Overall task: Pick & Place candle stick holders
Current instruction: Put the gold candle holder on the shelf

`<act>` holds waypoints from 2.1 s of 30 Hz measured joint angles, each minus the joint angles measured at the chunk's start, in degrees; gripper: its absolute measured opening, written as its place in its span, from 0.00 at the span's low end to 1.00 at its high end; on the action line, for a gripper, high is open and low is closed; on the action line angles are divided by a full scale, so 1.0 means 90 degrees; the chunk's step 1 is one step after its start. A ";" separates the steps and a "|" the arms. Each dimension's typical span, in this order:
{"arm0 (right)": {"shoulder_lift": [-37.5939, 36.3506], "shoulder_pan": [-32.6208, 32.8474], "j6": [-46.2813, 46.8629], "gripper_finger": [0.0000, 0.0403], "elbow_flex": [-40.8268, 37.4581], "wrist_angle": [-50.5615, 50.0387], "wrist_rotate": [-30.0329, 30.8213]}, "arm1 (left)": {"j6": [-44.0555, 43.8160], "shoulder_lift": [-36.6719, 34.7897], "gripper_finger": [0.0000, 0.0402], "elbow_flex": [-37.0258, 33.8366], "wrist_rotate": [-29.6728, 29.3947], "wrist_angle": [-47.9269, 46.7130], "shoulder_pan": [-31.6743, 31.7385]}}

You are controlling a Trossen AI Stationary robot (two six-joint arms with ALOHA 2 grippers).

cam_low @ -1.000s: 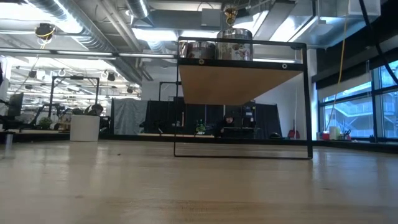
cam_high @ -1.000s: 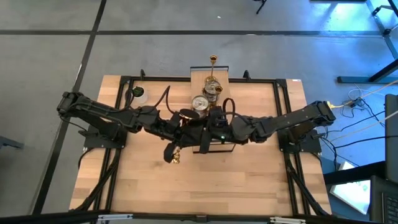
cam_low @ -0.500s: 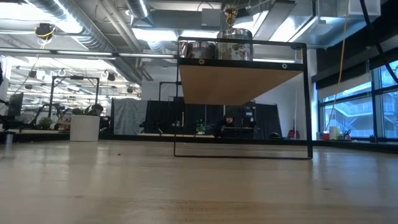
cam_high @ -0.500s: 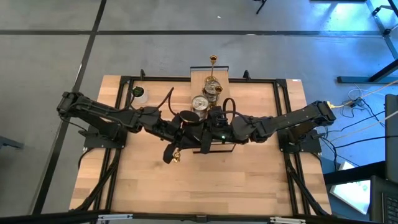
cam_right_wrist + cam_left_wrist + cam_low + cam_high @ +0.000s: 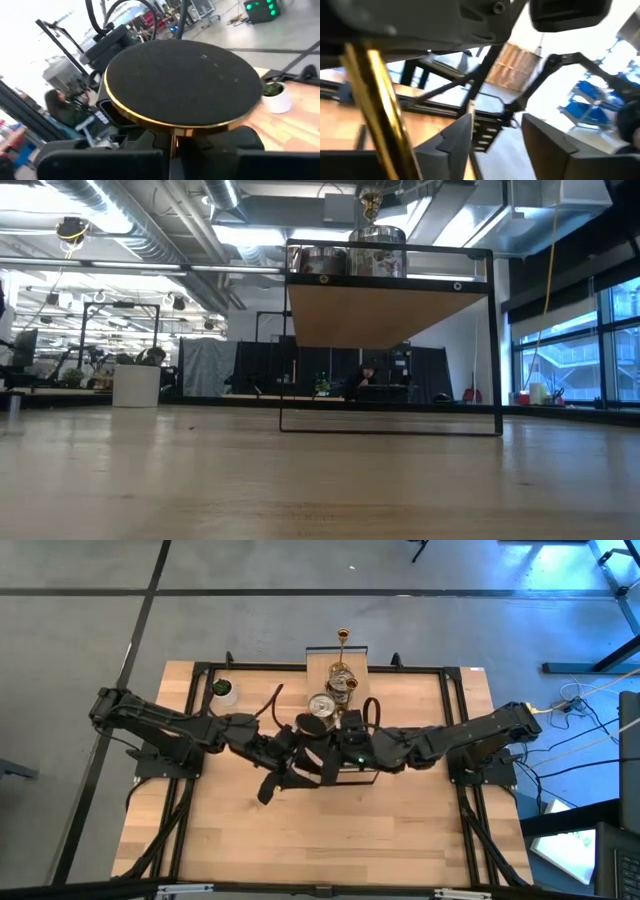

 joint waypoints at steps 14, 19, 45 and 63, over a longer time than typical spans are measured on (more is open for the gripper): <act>-0.0015 0.0899 -0.0420 0.03 0.1136 -0.2311 0.1382 | 0.0686 -0.0068 0.48 0.0015 -0.2189 -0.0031 -0.0378; -0.0015 0.1101 -0.0372 0.03 0.1153 -0.2551 0.1639 | 0.0397 -0.0071 0.48 0.0014 -0.1696 -0.0366 -0.0363; -0.0022 0.1433 0.0358 0.03 0.1250 -0.3931 0.2450 | 0.1414 0.1479 0.48 0.1983 -0.4683 -0.2418 -0.1580; -0.0017 0.1529 0.0636 0.03 0.1248 -0.4451 0.2630 | 0.1242 0.1923 0.19 0.2093 -0.5217 -0.2261 -0.1633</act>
